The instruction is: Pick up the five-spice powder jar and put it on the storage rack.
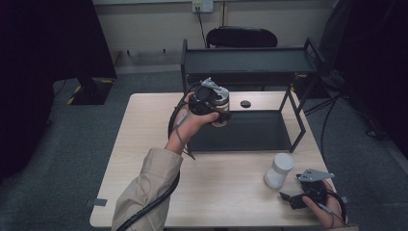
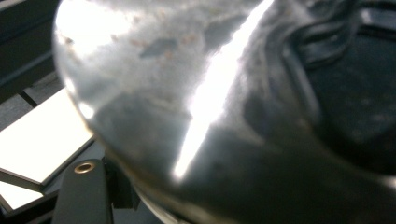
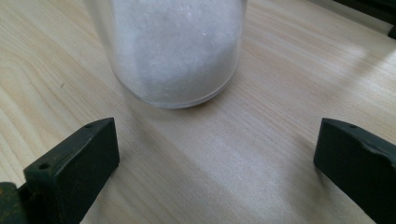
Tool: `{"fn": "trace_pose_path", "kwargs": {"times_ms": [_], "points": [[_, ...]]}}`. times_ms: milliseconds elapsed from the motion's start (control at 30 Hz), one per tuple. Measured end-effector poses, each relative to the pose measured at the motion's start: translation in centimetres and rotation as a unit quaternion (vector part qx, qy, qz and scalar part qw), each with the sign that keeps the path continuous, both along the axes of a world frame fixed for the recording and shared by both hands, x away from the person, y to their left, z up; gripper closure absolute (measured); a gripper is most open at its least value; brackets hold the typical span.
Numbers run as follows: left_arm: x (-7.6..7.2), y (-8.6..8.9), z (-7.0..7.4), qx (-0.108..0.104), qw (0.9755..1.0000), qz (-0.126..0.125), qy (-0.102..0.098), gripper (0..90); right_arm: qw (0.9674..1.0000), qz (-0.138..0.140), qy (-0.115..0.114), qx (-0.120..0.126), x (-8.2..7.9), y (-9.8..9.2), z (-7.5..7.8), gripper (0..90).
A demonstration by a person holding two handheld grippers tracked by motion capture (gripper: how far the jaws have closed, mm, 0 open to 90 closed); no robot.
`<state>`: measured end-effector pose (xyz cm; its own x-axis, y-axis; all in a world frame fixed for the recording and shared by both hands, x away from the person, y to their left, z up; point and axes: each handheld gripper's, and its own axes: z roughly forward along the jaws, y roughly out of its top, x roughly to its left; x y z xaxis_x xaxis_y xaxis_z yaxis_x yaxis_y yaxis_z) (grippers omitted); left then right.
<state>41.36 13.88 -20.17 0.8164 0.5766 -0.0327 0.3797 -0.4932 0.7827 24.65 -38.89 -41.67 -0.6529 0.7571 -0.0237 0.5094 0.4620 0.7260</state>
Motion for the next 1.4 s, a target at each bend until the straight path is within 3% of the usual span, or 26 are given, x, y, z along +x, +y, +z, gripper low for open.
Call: {"fn": "trace_pose_path", "kwargs": {"times_ms": [700, 1400], "points": [[0.9, -1.6, 3.9, 0.008, 0.9999, -0.005, -0.006, 30.2, 1.0000, 0.000, 0.000, 0.000, 0.0, 0.0, 0.0, 0.0], [0.7, -2.7, 8.3, 0.017, 0.9997, -0.001, -0.019, 30.3, 1.0000, 0.002, 0.000, 0.000, -0.1, 0.0, 0.0, 0.0]]}}
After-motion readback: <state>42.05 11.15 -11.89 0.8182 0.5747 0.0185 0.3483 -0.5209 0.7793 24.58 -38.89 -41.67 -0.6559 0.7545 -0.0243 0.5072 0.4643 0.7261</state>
